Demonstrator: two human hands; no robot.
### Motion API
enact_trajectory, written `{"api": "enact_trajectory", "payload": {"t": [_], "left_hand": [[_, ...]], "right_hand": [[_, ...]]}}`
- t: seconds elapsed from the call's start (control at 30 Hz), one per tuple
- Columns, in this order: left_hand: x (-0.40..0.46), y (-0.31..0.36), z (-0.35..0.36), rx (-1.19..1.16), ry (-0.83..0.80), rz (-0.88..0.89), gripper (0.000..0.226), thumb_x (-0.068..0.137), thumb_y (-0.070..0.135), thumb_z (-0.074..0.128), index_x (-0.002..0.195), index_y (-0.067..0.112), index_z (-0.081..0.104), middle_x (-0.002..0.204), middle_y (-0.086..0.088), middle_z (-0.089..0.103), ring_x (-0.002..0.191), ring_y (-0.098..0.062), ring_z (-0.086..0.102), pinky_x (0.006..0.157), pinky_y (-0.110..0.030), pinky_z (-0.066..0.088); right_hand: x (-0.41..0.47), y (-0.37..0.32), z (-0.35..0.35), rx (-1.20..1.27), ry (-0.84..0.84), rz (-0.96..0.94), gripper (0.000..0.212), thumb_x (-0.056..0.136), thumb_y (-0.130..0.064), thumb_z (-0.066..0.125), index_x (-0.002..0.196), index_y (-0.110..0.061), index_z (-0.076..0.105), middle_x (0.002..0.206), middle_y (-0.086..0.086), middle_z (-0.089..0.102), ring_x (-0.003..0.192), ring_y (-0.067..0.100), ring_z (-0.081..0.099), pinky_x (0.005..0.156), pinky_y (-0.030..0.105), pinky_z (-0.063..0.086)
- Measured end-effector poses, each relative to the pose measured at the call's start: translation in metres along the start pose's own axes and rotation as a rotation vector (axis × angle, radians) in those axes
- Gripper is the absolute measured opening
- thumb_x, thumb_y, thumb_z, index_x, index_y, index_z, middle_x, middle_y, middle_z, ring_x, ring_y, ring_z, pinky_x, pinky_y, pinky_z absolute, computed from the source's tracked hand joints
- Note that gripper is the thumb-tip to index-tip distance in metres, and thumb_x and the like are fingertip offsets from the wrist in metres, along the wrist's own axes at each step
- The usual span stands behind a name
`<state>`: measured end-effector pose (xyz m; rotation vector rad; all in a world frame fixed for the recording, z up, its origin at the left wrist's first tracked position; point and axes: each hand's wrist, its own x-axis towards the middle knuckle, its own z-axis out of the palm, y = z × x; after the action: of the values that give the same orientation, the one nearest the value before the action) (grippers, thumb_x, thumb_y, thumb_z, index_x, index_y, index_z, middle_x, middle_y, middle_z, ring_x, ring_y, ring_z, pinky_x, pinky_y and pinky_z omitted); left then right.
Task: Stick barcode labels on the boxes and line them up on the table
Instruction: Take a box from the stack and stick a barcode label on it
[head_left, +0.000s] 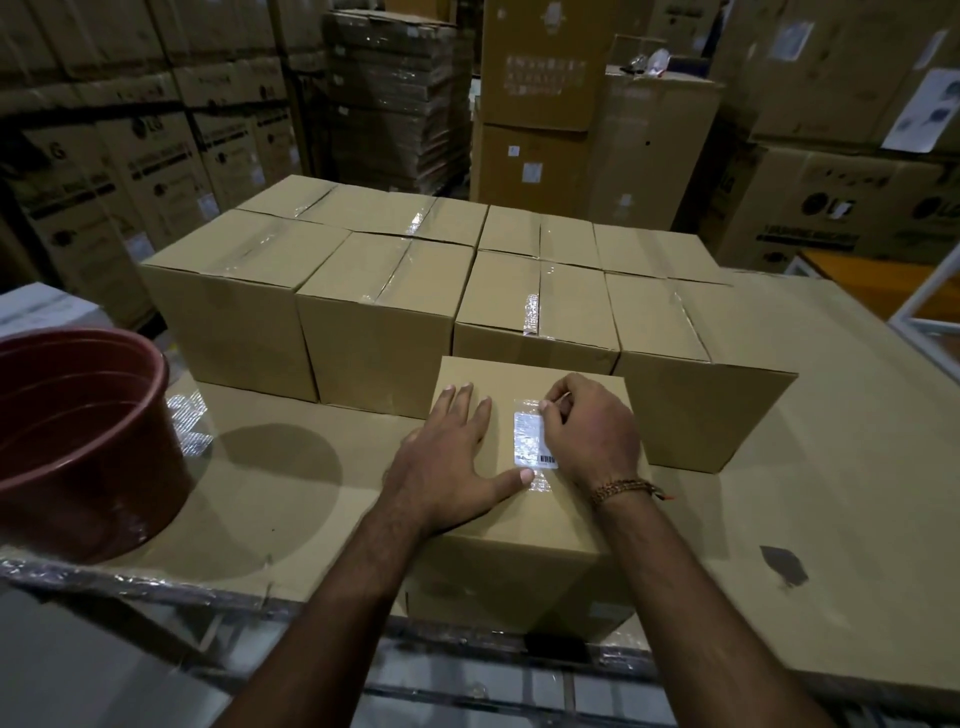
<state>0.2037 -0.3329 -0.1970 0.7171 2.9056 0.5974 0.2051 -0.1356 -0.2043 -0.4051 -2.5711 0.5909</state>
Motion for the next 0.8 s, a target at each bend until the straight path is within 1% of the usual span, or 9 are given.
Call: {"api": "enact_trajectory", "payload": {"t": [0.07,0.1,0.2,0.3,0.43,0.57,0.67,0.8], "left_hand": [[0.0005,-0.0001,-0.0005,-0.001,0.0,0.0,0.109,0.086,0.088,0.047,0.169,0.03,0.006,0.176,0.008,-0.01,0.161,-0.011,-0.011,0.126,-0.054,0.023],[0.001,0.0,-0.0007,-0.004,0.001,0.002,0.109,0.086,0.088,0.047,0.169,0.03,0.006,0.176,0.008,-0.01,0.161,-0.011,-0.011,0.126,-0.054,0.023],[0.0014,-0.0009,-0.0003,-0.014,0.003,-0.001,0.11,0.086,0.088,0.049,0.169,0.03,0.006,0.176,0.008,-0.01,0.161,-0.011,-0.01,0.126,-0.055,0.024],[0.0018,-0.0021,0.0017,-0.023,0.018,-0.003,0.11,0.085,0.089,0.049,0.169,0.031,0.008,0.176,0.009,-0.009,0.161,-0.011,-0.01,0.125,-0.056,0.024],[0.0015,-0.0023,0.0031,-0.027,0.024,-0.008,0.109,0.085,0.088,0.05,0.169,0.032,0.008,0.176,0.009,-0.008,0.162,-0.011,-0.009,0.126,-0.057,0.024],[0.0019,-0.002,0.0029,-0.031,0.024,-0.012,0.109,0.085,0.088,0.05,0.169,0.032,0.009,0.176,0.01,-0.009,0.161,-0.011,-0.01,0.125,-0.056,0.024],[0.0015,-0.0019,0.0026,-0.03,0.02,-0.014,0.109,0.085,0.088,0.05,0.169,0.032,0.008,0.176,0.01,-0.009,0.161,-0.011,-0.01,0.125,-0.056,0.024],[0.0018,-0.0012,0.0019,-0.029,0.013,-0.02,0.11,0.085,0.088,0.051,0.169,0.032,0.008,0.176,0.01,-0.009,0.162,-0.012,-0.009,0.124,-0.057,0.025]], "right_hand": [[-0.0008,-0.0006,0.0001,0.016,0.01,-0.019,0.014,0.098,-0.034,0.069,0.108,-0.028,0.075,0.103,-0.005,0.072,0.089,0.017,0.066,0.074,0.036,0.059],[-0.0008,-0.0003,0.0001,0.017,0.009,-0.023,0.016,0.098,-0.034,0.069,0.11,-0.026,0.077,0.105,-0.004,0.072,0.089,0.016,0.065,0.075,0.034,0.058],[-0.0002,0.0001,0.0004,0.037,0.015,-0.028,0.011,0.097,-0.033,0.071,0.099,-0.025,0.078,0.099,-0.006,0.071,0.084,0.011,0.062,0.069,0.029,0.053],[-0.0004,0.0001,0.0007,0.04,0.015,-0.028,0.006,0.094,-0.031,0.071,0.089,-0.027,0.072,0.091,-0.01,0.068,0.079,0.012,0.061,0.067,0.031,0.054],[0.001,0.0005,0.0007,0.025,0.002,-0.03,0.007,0.097,-0.032,0.069,0.091,-0.028,0.069,0.091,-0.01,0.067,0.079,0.013,0.06,0.067,0.03,0.051],[0.002,0.0011,0.0017,-0.001,-0.001,-0.045,0.007,0.099,-0.032,0.065,0.094,-0.029,0.068,0.096,-0.01,0.067,0.08,0.014,0.061,0.071,0.035,0.055],[0.0021,0.0031,0.0018,0.025,-0.007,-0.04,0.008,0.1,-0.029,0.064,0.093,-0.03,0.067,0.097,-0.01,0.065,0.081,0.014,0.06,0.073,0.037,0.055],[0.0022,0.0051,0.0016,0.042,-0.015,-0.034,0.011,0.101,-0.029,0.064,0.091,-0.032,0.065,0.096,-0.012,0.064,0.081,0.012,0.058,0.072,0.034,0.053]]}}
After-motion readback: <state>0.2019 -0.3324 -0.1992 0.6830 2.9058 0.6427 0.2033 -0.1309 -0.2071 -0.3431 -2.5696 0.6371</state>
